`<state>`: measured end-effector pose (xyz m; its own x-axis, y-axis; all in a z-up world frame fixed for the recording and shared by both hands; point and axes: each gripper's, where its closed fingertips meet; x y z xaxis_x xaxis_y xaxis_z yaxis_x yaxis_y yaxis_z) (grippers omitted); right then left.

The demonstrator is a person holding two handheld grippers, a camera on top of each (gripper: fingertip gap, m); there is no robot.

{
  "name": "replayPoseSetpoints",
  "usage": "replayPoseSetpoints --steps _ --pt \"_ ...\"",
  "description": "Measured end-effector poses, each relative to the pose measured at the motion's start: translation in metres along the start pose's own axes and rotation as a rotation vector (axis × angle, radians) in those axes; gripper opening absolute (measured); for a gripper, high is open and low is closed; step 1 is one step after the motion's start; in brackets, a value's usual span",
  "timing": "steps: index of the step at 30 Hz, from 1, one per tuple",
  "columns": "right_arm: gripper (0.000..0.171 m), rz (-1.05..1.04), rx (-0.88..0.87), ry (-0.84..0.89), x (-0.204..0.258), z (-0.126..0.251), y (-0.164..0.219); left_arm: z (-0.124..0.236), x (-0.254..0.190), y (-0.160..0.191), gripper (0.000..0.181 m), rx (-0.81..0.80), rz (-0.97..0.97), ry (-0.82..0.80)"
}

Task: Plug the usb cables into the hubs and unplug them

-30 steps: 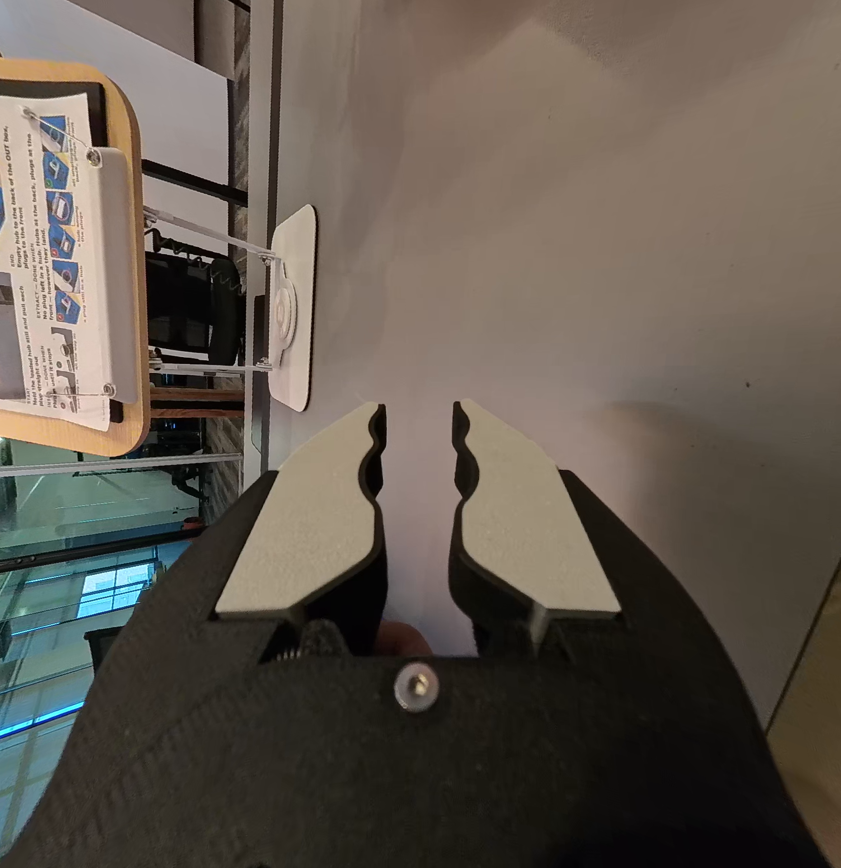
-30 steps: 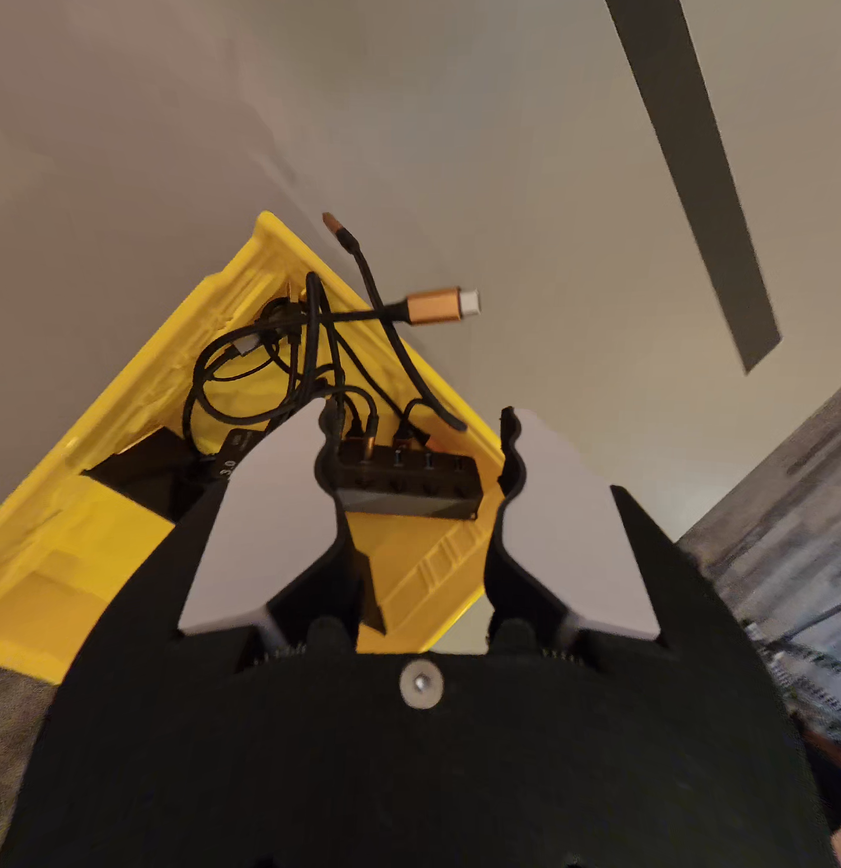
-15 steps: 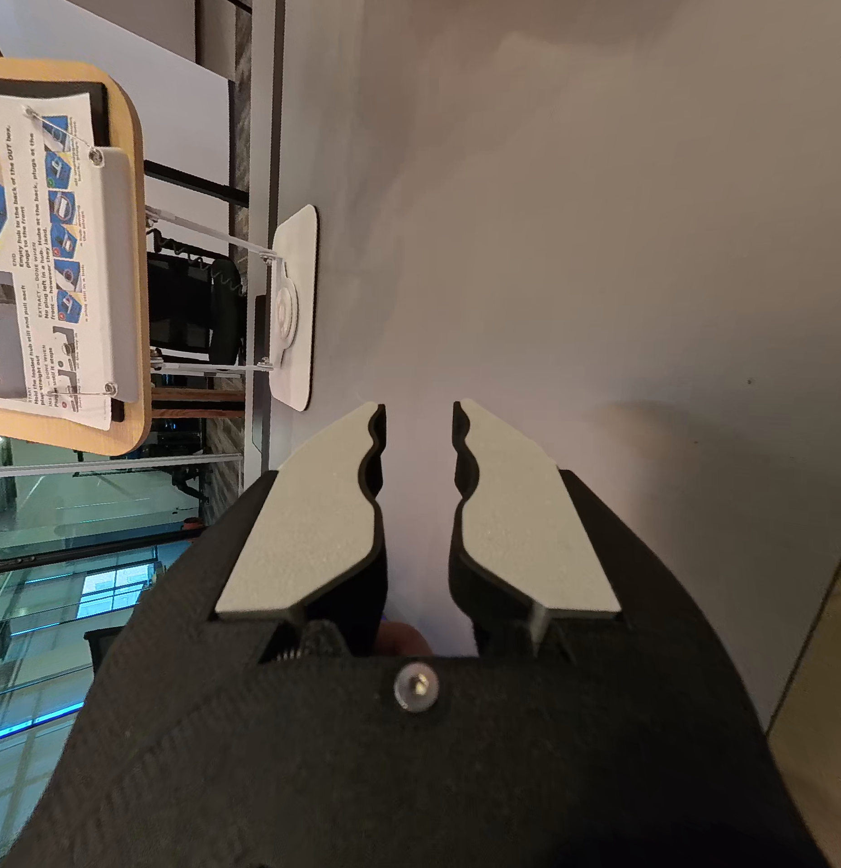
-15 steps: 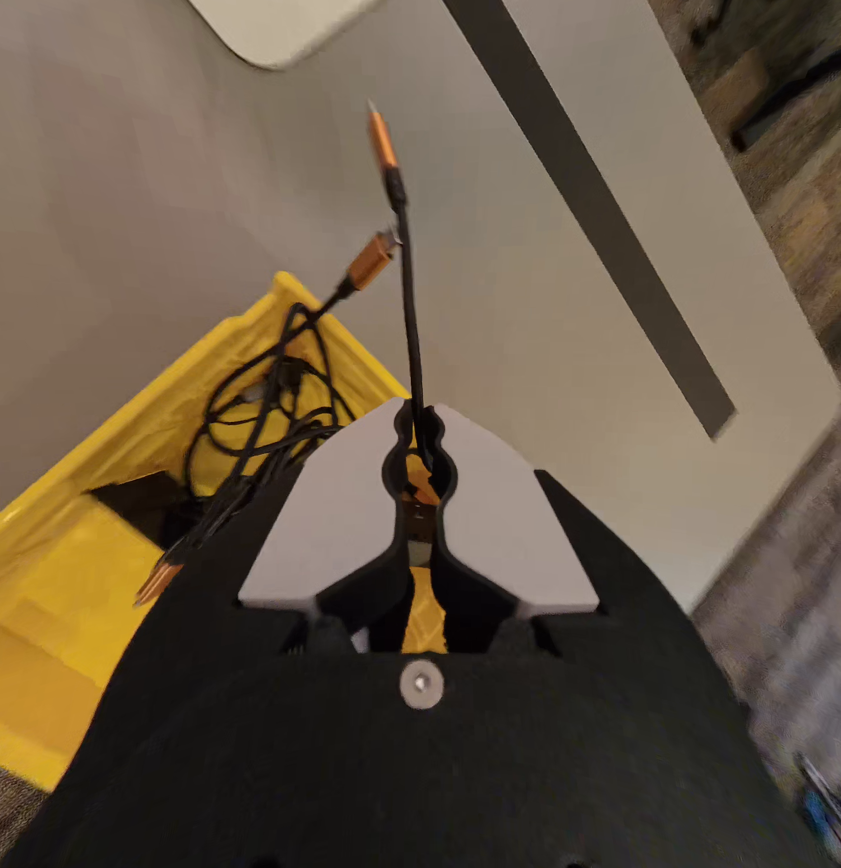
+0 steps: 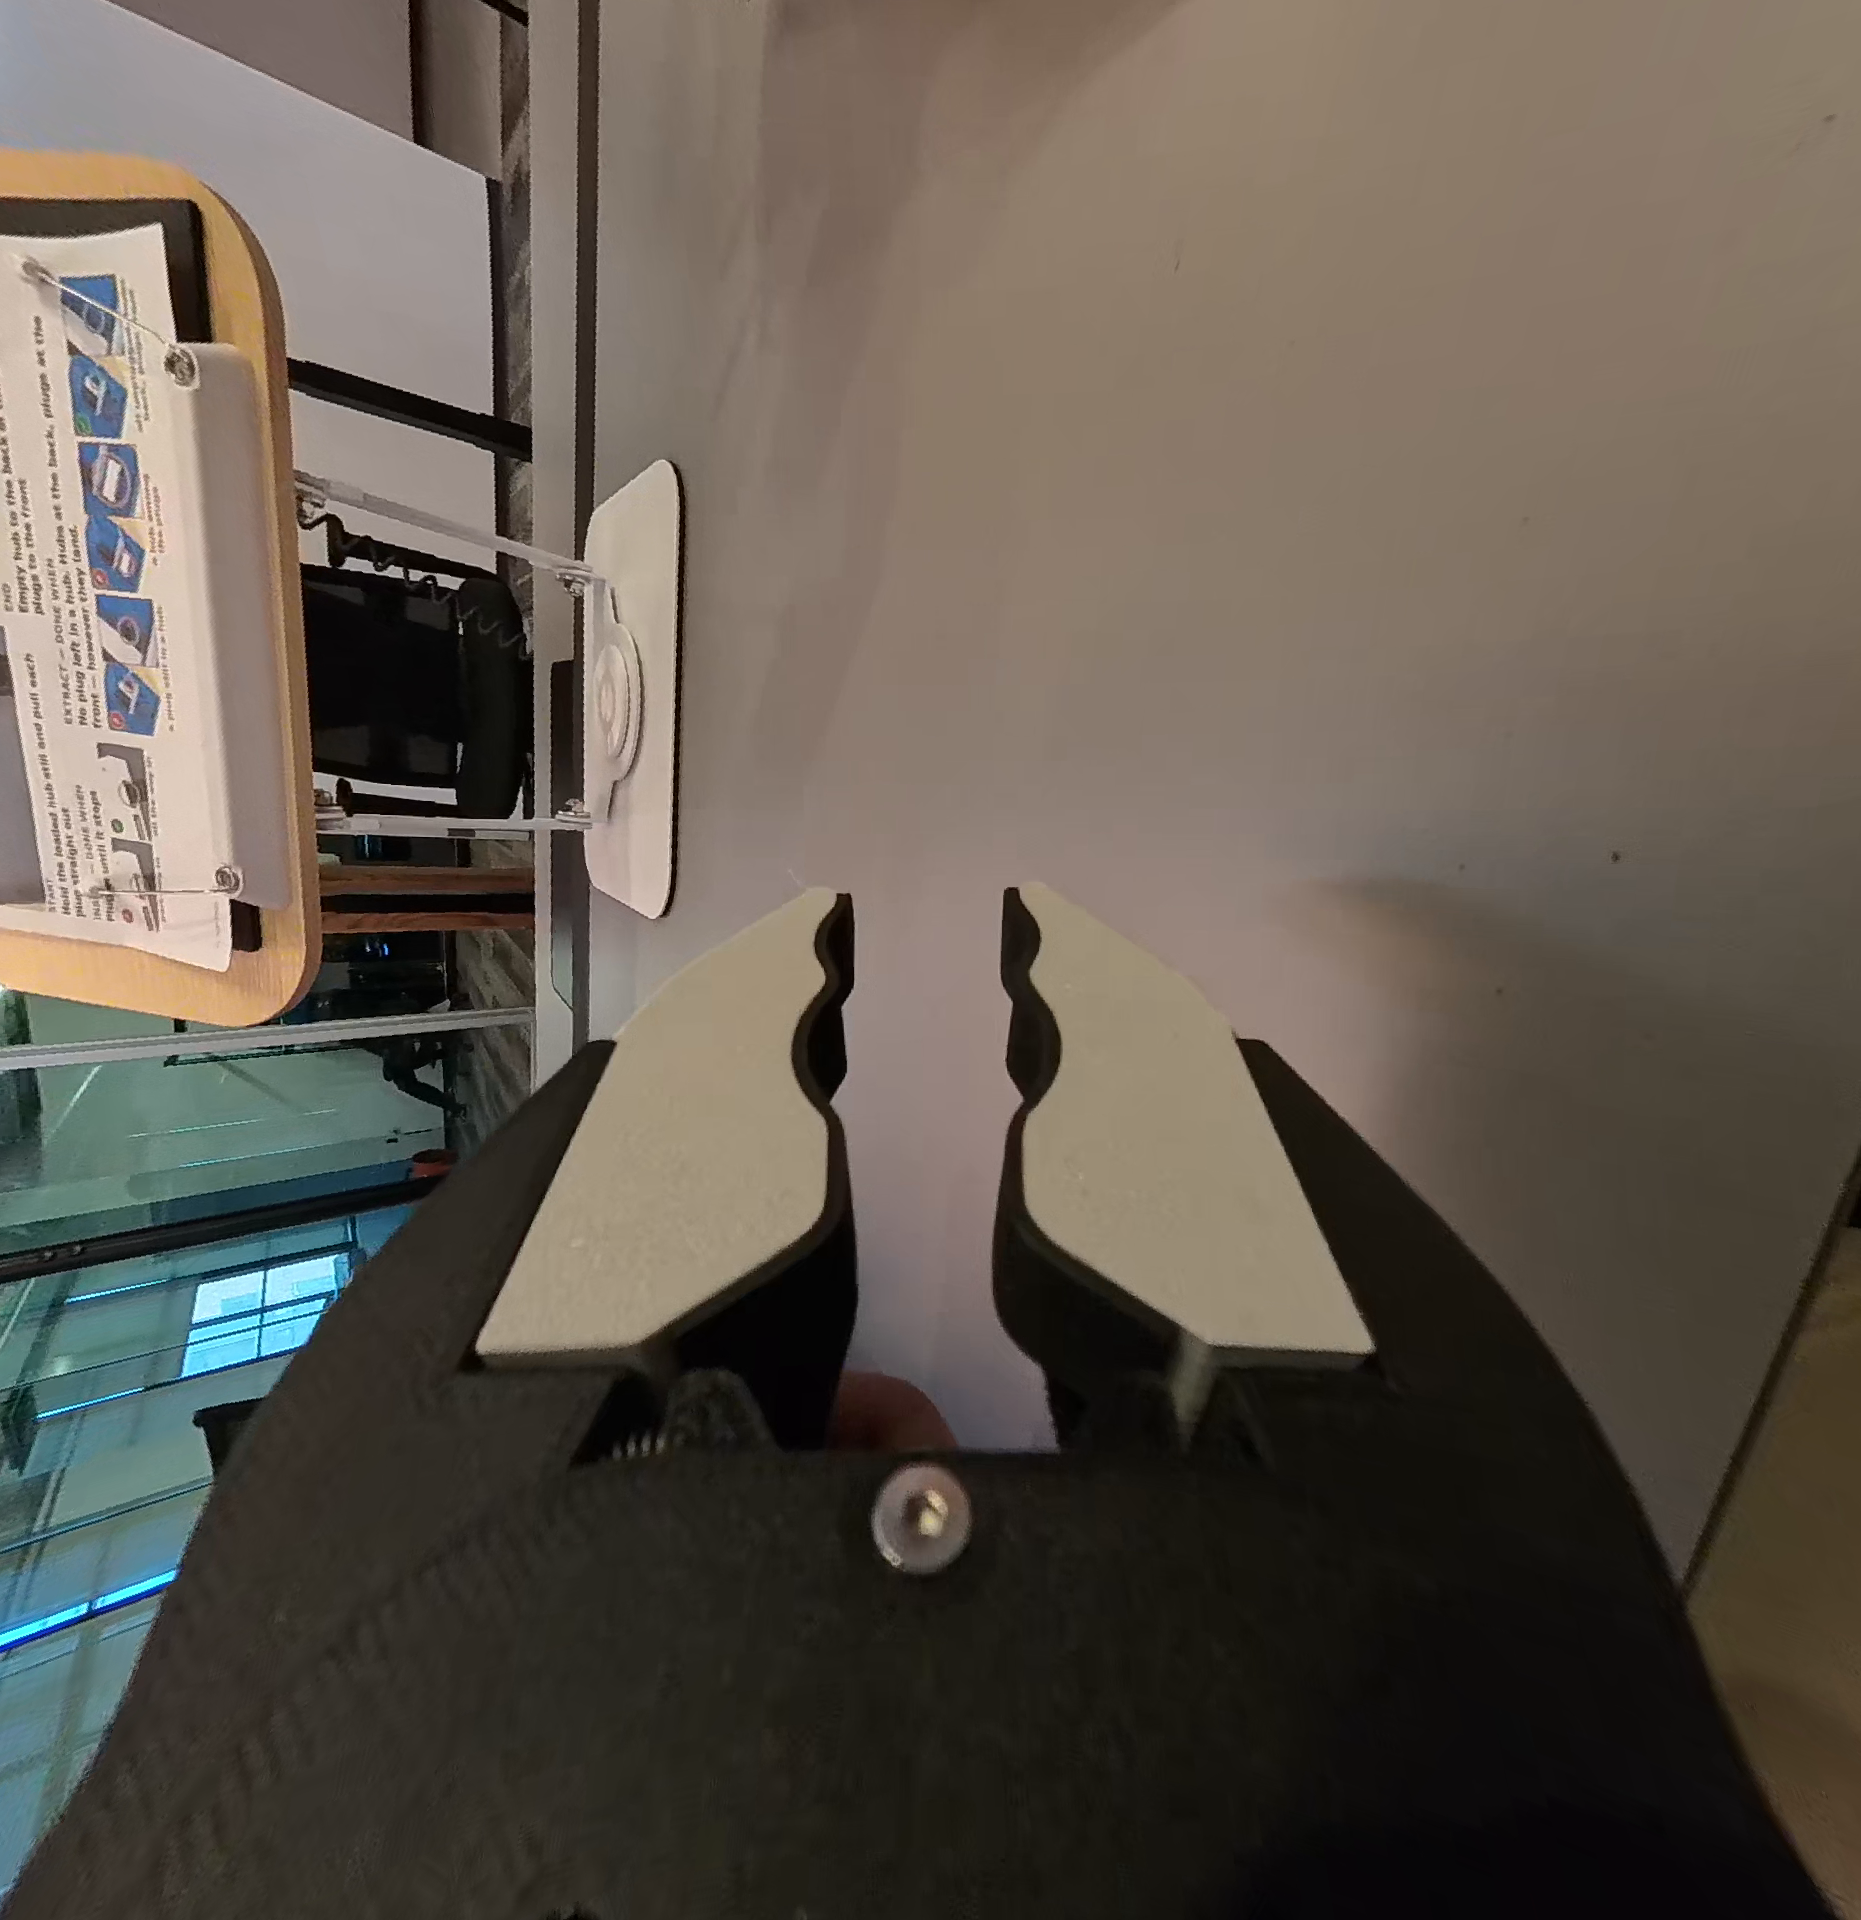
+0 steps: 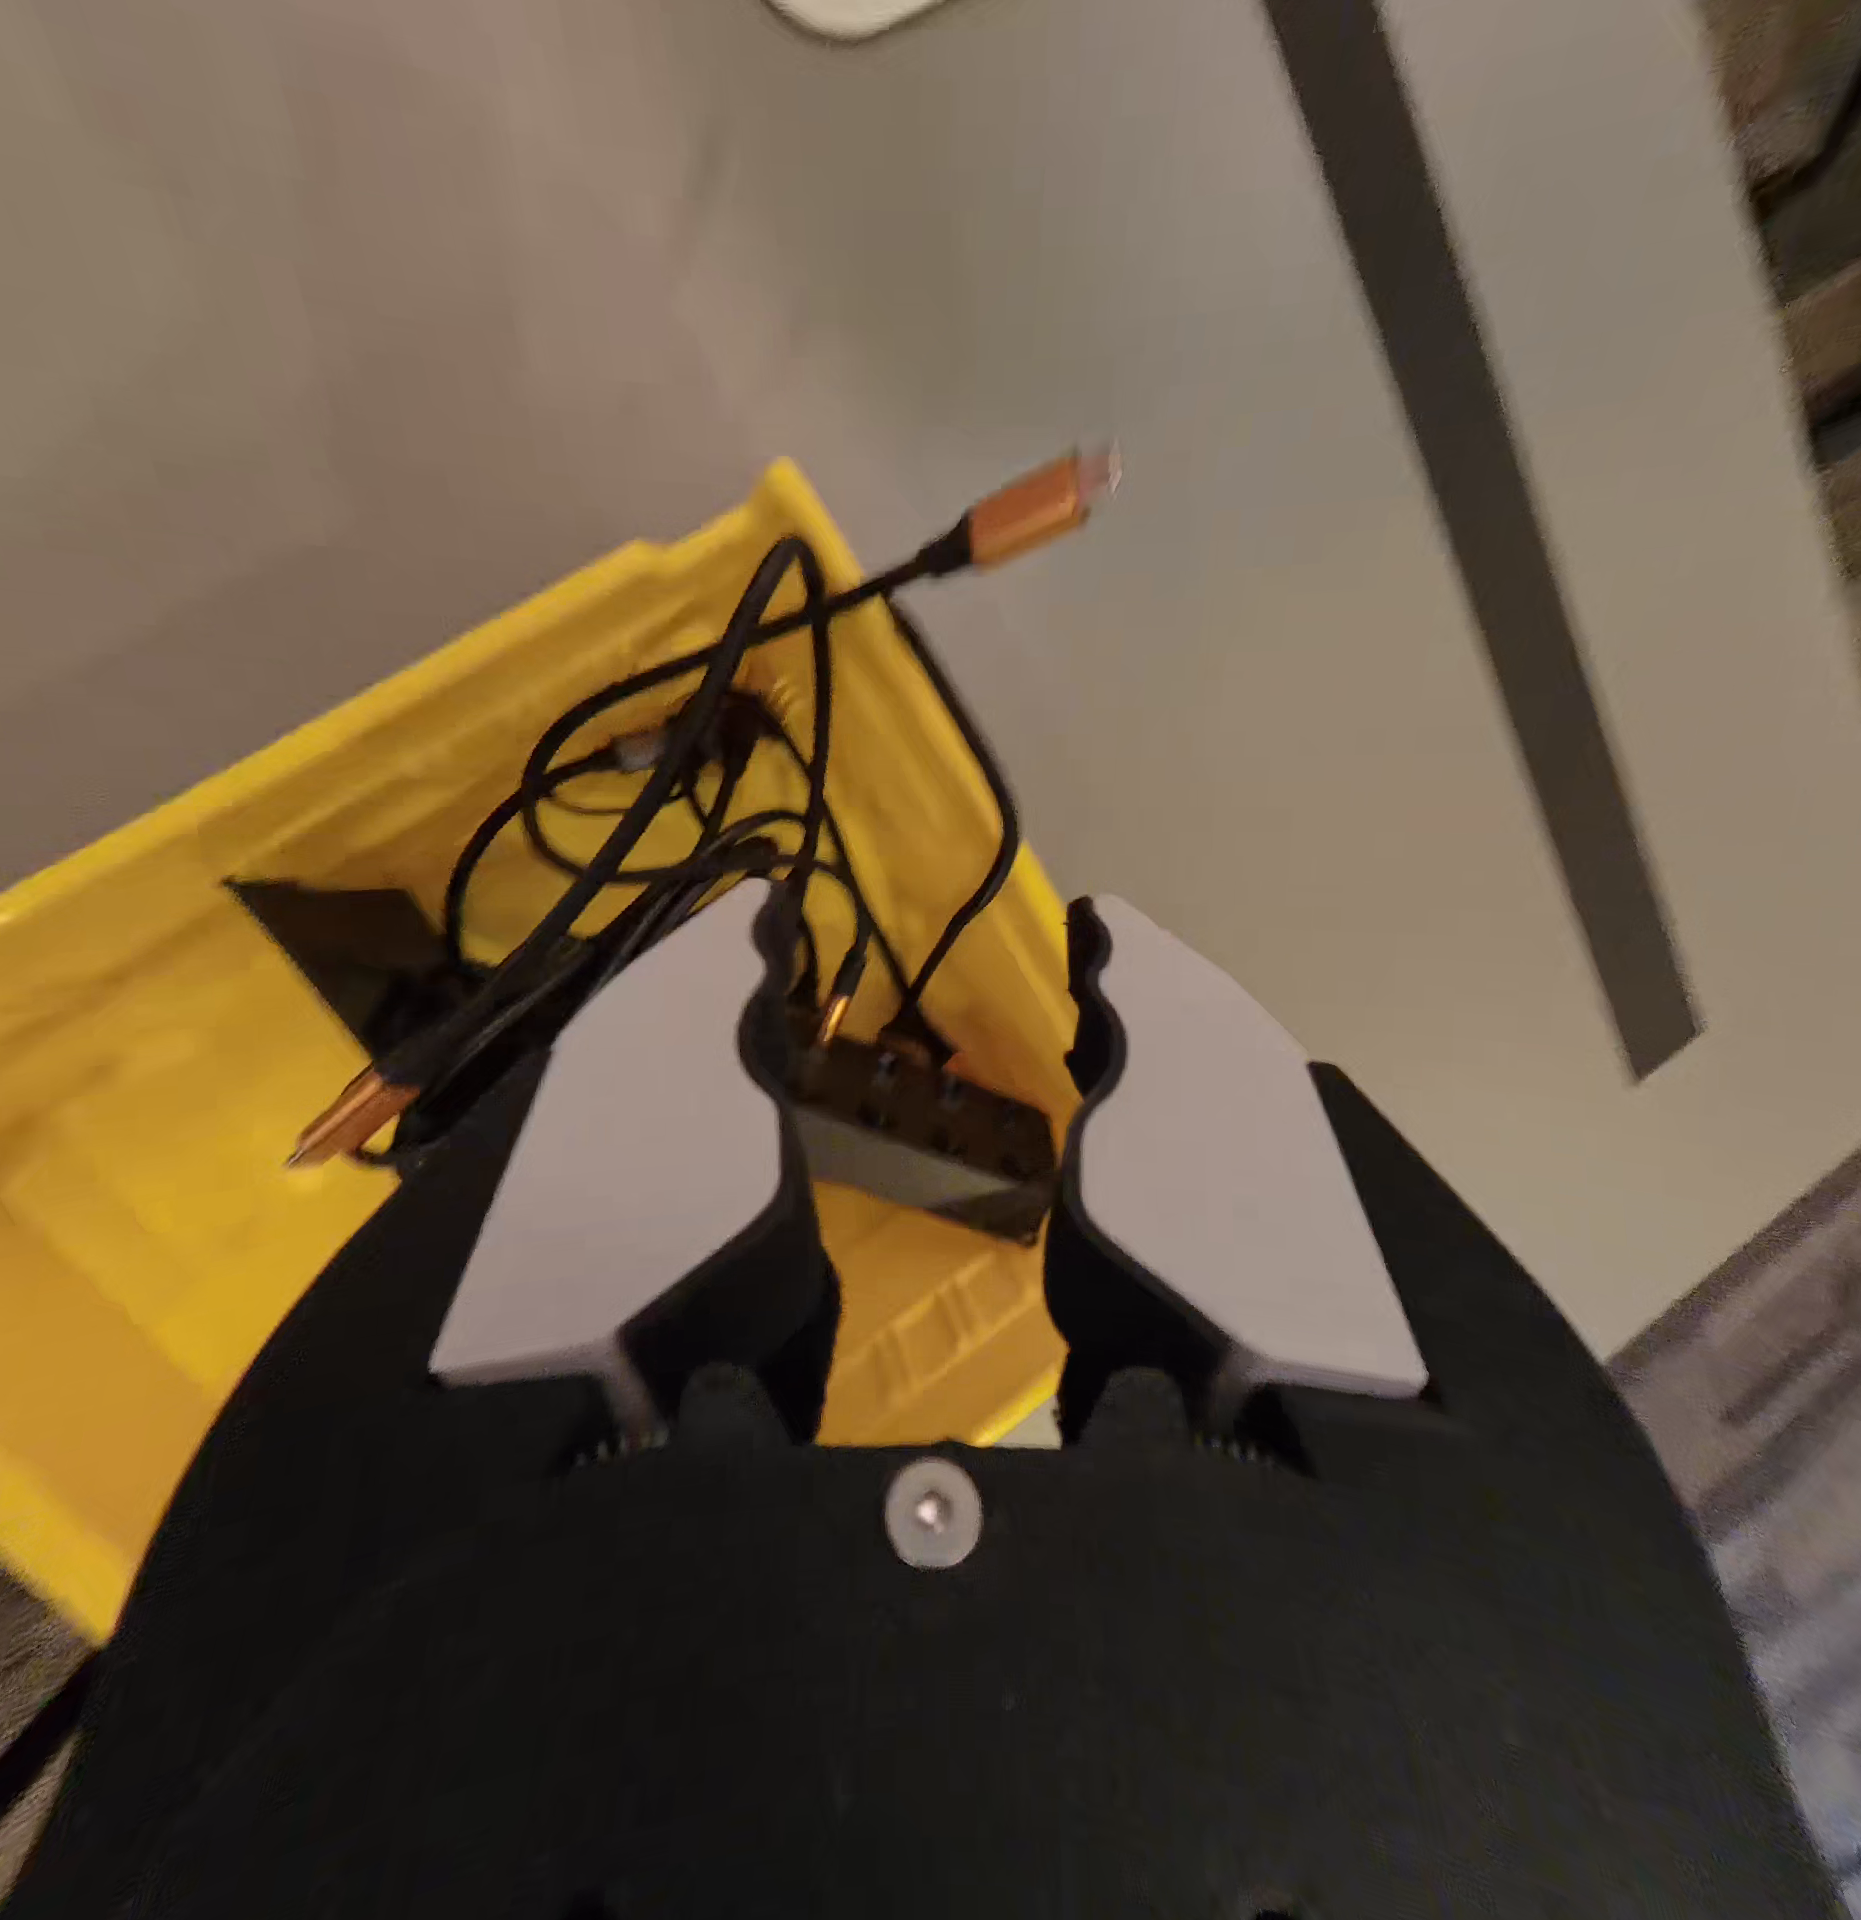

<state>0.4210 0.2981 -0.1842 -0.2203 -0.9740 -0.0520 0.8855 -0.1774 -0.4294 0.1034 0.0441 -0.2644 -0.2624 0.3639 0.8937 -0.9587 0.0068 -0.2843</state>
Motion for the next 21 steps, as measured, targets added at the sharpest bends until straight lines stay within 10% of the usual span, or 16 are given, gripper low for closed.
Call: replayPoseSetpoints --steps 10,21 --pt "0.004 0.091 0.119 0.059 -0.023 -0.036 -0.017 0.001 0.003 0.003 0.027 -0.003 0.005 -0.007" --pt "0.003 0.155 0.028 -0.189 0.030 -0.003 0.028 -0.001 -0.004 0.001 0.027 -0.005 -0.009 0.014"
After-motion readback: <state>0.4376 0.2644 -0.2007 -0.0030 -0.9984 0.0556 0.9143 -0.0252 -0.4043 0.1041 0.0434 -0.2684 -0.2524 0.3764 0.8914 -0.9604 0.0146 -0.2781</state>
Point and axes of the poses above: each gripper's, where its closed fingertips meet, z back along the fingers, y out of its underside, x = y × z across the jaws, and after that the axes turned 12 degrees about -y, right-handed
